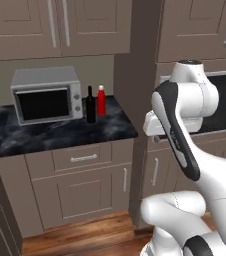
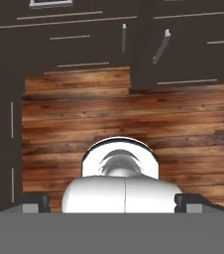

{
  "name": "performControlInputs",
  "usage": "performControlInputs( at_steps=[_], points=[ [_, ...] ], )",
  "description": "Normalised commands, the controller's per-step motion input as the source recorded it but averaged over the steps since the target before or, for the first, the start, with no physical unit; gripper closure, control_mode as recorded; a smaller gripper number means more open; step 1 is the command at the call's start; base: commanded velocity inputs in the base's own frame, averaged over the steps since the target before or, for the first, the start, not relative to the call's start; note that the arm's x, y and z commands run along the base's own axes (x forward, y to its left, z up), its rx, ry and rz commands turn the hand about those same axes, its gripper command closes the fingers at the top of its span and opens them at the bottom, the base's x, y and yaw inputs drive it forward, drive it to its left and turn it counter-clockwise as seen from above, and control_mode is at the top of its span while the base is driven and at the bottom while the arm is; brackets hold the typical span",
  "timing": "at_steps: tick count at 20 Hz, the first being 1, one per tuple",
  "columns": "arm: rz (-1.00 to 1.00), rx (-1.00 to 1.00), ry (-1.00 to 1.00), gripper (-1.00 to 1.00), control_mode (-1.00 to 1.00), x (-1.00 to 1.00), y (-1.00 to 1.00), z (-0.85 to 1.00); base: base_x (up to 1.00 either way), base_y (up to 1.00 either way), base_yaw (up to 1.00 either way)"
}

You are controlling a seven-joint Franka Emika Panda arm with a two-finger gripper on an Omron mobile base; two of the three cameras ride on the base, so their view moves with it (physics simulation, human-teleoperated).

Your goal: Move the drinks to the dining counter.

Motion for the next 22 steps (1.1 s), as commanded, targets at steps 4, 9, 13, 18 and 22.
performControlInputs(
  at_steps=[4, 9, 13, 18, 22],
  points=[
    [0.00, 0.00, 0.00, -1.00, 1.00, 0.00, 0.00, 0.00, 0.50, 0.60, 0.00],
    [0.00, 0.00, 0.00, -1.00, 1.00, 0.00, 0.00, 0.00, 0.59, 0.27, 0.00],
    [0.00, 0.00, 0.00, -1.00, 1.00, 0.00, 0.00, 0.00, 0.73, 0.00, -0.01],
    [0.00, 0.00, 0.00, -1.00, 1.00, 0.00, 0.00, 0.00, 0.73, 0.00, 0.00],
    [0.00, 0.00, 0.00, -1.00, 1.00, 0.00, 0.00, 0.00, 0.63, -0.03, 0.00]
  ],
)
